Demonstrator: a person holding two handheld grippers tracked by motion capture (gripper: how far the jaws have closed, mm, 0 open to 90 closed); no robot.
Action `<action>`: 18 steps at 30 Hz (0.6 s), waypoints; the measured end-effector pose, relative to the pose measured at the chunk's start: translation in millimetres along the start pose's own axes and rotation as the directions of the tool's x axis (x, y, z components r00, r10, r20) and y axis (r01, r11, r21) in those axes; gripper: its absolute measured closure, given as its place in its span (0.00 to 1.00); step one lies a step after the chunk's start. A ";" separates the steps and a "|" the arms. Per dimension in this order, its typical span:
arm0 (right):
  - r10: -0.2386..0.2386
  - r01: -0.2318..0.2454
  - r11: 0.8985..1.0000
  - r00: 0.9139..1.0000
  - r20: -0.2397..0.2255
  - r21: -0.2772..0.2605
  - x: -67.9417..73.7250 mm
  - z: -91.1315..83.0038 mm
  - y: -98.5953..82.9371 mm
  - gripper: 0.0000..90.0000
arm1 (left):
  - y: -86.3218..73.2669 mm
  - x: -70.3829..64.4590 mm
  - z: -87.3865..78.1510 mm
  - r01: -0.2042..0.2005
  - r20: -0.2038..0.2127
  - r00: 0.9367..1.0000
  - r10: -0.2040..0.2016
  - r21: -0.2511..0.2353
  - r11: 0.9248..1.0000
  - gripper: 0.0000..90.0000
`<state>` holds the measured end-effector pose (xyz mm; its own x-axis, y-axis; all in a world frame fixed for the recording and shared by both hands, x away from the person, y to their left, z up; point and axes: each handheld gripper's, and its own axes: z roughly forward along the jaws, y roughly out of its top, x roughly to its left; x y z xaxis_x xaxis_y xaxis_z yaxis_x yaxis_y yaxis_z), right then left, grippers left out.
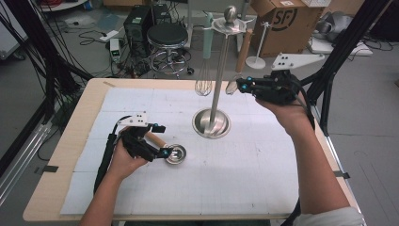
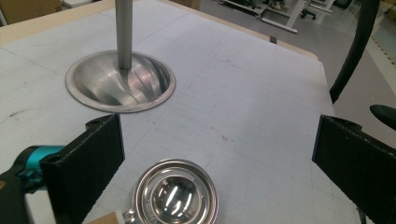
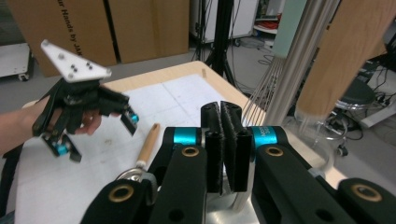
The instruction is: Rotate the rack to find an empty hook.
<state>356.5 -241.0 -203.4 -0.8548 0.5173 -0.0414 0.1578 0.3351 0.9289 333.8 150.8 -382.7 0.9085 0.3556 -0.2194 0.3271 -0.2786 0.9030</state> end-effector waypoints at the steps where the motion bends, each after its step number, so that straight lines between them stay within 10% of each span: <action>1: -0.008 0.008 1.000 1.000 0.002 0.004 -1.1 1.2 2.9 0.99 | 0.1 0.0 -0.1 -0.002 -0.001 1.000 0.002 0.001 1.000 0.03; 18: -0.031 0.033 0.998 0.999 0.032 -0.044 -5.8 3.5 49.2 0.99 | 0.9 -1.4 -1.1 0.003 0.034 0.999 -0.002 -0.035 0.999 0.03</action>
<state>371.0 -224.7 -158.8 -0.8431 0.5315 -0.0821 0.1077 0.3165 0.9425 332.6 151.0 -381.2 0.9162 0.3258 -0.2332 0.3204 -0.2464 0.9147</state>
